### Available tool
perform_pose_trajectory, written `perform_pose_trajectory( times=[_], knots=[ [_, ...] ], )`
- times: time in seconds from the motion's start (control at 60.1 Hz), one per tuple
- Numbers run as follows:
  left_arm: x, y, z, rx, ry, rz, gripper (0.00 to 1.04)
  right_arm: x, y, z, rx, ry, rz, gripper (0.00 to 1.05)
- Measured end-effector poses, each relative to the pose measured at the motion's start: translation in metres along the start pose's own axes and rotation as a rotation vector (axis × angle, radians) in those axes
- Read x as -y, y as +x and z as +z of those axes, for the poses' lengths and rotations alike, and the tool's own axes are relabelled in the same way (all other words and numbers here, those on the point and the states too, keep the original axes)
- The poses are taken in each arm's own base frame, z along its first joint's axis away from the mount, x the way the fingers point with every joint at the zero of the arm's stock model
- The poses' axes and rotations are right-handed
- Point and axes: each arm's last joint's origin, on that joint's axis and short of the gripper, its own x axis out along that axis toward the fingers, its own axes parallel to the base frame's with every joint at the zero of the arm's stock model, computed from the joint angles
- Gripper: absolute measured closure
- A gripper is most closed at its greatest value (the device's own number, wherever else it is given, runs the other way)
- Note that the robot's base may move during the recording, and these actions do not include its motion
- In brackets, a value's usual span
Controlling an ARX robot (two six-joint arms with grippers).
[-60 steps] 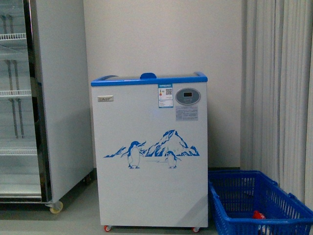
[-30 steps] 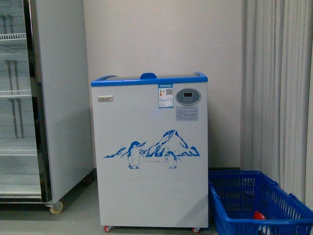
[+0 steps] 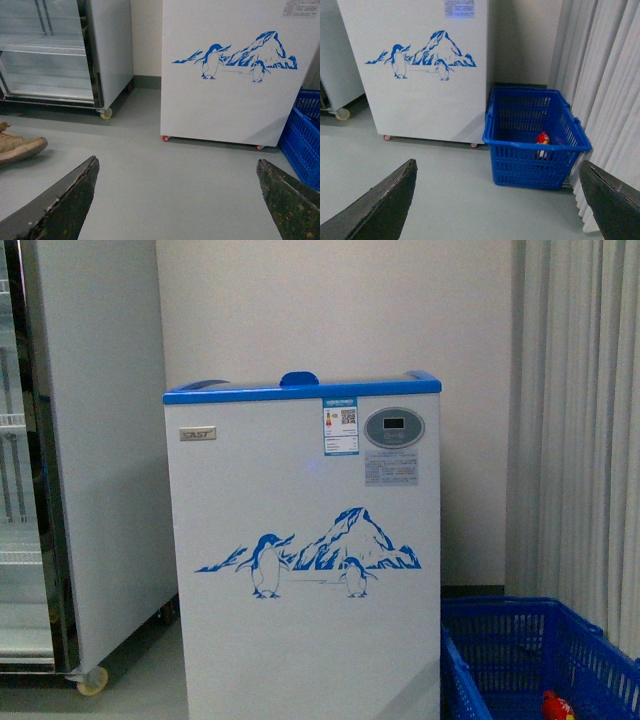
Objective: Put drink in fridge
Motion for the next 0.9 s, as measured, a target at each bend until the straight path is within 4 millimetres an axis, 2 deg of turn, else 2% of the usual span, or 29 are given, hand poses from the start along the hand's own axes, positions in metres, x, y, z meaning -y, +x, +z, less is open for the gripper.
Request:
perform_pose_trajectory(
  times=[0.899],
  knots=[
    [0.0,0.0,0.0,0.0,0.0,0.0,0.08,0.0,0.0,0.0,0.0,0.0,0.001,0.08]
  ],
)
